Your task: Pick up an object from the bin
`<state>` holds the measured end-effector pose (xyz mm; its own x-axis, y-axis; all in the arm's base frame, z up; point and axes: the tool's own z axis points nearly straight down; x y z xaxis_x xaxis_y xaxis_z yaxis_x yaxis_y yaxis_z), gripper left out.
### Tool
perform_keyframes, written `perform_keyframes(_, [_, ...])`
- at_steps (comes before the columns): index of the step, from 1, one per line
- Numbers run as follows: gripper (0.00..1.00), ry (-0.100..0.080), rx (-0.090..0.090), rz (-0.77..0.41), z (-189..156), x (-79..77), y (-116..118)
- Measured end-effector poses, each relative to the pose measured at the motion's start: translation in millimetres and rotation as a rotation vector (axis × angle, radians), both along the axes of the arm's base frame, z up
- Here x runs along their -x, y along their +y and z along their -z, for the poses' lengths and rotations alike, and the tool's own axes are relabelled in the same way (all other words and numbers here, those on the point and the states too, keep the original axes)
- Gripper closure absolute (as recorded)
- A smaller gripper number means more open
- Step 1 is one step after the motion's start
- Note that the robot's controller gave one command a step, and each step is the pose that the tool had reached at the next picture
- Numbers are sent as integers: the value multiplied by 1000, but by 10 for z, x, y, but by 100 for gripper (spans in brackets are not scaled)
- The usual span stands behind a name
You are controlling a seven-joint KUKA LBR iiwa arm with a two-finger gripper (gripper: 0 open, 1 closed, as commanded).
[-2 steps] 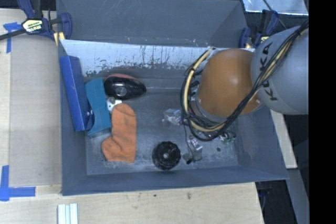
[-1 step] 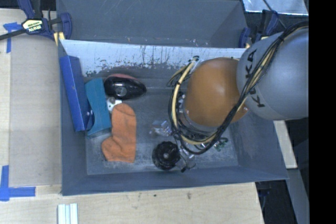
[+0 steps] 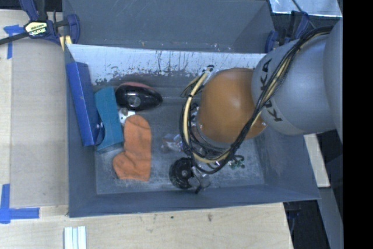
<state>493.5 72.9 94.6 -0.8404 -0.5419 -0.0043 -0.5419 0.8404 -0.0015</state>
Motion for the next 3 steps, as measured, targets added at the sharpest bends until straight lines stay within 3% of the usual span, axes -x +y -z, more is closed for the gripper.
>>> perform_keyframes(1, [0, 4, 4, 70, 217, 53, 48])
perform_keyframes(2, [100, -2, -2, 126, 238, 62, 62])
perform_keyframes(3, [100, -3, -3, 142, 222, 64, 58])
